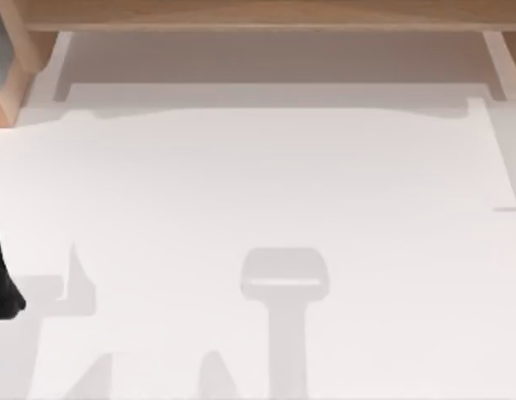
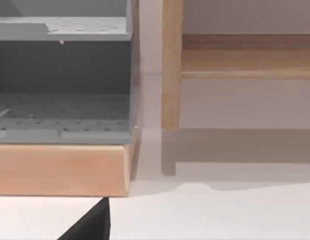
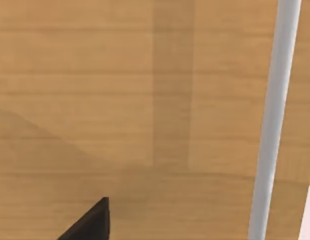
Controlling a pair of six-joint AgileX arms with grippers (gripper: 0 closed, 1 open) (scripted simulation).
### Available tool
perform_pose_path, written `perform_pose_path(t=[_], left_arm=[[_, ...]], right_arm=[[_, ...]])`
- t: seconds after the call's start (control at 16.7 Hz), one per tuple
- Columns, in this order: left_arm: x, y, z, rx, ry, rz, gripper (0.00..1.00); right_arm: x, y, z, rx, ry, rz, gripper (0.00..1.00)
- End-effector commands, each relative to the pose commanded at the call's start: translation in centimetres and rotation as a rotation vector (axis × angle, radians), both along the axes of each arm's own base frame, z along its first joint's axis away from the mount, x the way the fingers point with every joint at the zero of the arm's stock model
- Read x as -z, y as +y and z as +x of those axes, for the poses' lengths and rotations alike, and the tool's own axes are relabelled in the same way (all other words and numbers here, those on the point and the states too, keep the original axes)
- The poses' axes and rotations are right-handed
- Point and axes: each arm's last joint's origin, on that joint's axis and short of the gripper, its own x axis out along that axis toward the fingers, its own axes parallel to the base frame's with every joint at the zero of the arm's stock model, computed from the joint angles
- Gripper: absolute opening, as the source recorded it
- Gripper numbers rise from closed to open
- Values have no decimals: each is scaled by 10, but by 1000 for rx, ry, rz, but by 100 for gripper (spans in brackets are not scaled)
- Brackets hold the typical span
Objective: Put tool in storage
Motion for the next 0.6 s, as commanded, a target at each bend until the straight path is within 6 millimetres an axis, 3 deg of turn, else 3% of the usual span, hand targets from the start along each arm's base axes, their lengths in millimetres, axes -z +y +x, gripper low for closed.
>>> perform_pose_path(t=[0.6], left_arm=[[0, 0, 0, 0, 0, 0, 100]], right_arm=[[0, 0, 0, 0, 0, 0, 25]])
